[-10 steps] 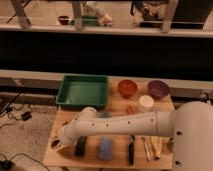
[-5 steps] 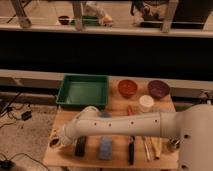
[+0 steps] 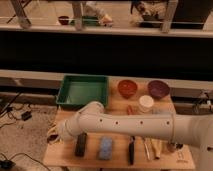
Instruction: Place grapes in red bowl
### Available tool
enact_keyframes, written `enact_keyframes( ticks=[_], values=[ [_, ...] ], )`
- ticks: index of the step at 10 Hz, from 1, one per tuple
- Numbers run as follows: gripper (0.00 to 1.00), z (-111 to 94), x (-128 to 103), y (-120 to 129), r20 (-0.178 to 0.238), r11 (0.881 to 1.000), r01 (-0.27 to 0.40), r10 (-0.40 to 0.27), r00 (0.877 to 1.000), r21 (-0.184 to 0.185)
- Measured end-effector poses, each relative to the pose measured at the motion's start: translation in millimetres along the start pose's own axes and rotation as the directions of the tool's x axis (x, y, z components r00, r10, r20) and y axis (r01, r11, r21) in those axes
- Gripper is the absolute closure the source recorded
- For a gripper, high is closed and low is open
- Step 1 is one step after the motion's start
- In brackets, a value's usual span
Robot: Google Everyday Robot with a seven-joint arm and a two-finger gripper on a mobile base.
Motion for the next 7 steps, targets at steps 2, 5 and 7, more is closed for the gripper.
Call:
enact_keyframes(
  ticks=[2, 5, 7],
  values=[
    [1.0, -11.3, -14.9, -6.4, 0.01, 1.0, 0.016, -0.016, 1.0, 0.007],
    [1.0, -29.8, -21.4, -11.7, 0.03, 0.999, 0.015, -0.015, 0.999, 0.033],
    [1.0, -44.5, -8.9, -16.7, 0.033, 0.999, -0.011, 0.009, 0.999, 0.053]
  ],
)
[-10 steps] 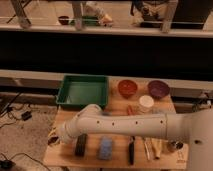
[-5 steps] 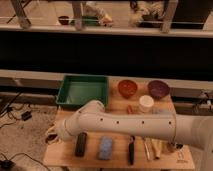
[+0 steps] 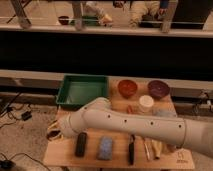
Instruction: Place grapes in red bowl
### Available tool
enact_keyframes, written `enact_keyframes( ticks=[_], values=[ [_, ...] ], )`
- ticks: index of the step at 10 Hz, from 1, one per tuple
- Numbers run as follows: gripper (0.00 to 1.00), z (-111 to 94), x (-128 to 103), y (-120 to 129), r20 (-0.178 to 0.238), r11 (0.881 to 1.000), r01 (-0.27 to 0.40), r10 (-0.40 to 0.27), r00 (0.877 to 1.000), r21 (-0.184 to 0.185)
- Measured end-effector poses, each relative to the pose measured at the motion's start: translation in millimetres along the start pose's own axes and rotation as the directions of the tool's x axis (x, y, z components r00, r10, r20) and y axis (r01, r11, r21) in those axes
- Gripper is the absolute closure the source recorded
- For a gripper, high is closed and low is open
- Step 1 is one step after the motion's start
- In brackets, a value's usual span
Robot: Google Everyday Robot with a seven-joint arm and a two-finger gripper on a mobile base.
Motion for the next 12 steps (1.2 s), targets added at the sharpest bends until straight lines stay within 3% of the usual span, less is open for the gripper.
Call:
enact_keyframes(
  ticks=[5, 12],
  values=[
    [1.0, -25.5, 50.5, -13.3, -0.027, 0.998, -0.065, 0.065, 0.998, 0.025],
    [1.0, -24.4, 50.0, -13.0, -0.026, 0.998, -0.063, 0.064, 0.998, 0.024]
  ],
)
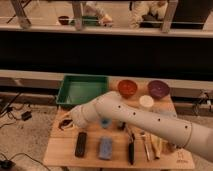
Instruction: Place grapes in red bowl
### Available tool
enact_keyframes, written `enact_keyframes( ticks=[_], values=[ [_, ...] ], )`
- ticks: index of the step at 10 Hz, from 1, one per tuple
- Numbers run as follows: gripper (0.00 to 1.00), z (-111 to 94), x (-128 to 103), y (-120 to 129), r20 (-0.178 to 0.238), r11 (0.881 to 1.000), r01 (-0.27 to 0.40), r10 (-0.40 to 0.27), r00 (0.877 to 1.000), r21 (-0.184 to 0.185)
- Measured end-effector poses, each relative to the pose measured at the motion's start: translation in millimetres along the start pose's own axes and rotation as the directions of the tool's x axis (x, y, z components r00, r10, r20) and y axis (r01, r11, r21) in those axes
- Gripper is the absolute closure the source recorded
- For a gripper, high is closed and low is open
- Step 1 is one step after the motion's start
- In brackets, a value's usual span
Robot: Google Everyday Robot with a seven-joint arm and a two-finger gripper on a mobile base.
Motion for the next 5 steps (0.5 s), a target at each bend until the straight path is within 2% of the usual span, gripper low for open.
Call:
enact_keyframes(
  ticks=[2, 5],
  values=[
    [1.0, -5.3, 0.0, -5.5, -0.017, 1.0, 0.013, -0.012, 1.0, 0.024],
    [1.0, -34.9, -7.1, -28.4, -0.063, 0.995, 0.046, -0.04, 0.997, 0.092]
  ],
)
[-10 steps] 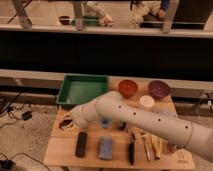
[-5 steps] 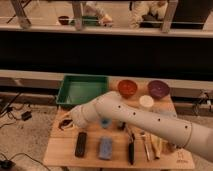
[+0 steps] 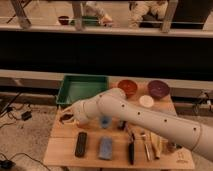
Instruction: Place grapes in red bowl
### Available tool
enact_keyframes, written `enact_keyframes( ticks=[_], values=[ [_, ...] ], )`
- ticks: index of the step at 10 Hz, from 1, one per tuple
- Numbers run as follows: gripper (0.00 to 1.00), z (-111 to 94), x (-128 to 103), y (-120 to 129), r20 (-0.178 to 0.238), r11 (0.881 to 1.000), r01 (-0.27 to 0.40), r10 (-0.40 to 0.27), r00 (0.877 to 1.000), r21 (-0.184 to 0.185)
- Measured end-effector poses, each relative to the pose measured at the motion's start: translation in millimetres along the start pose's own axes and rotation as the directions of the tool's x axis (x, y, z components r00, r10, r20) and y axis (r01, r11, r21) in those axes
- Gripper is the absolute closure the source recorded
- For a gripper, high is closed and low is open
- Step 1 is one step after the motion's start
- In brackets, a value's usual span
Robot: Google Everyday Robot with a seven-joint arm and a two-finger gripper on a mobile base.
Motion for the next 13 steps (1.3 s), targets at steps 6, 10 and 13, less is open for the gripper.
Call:
enact_keyframes(
  ticks=[6, 10, 13],
  values=[
    [1.0, -75.5, 78.5, -27.0, -0.078, 0.975, -0.046, 0.064, 0.995, 0.217],
    [1.0, -82.7, 90.3, -34.3, -0.09, 0.97, -0.047, 0.07, 0.993, 0.236],
    [1.0, -83.1, 90.6, -34.2, -0.091, 0.97, -0.048, 0.071, 0.993, 0.237]
  ],
)
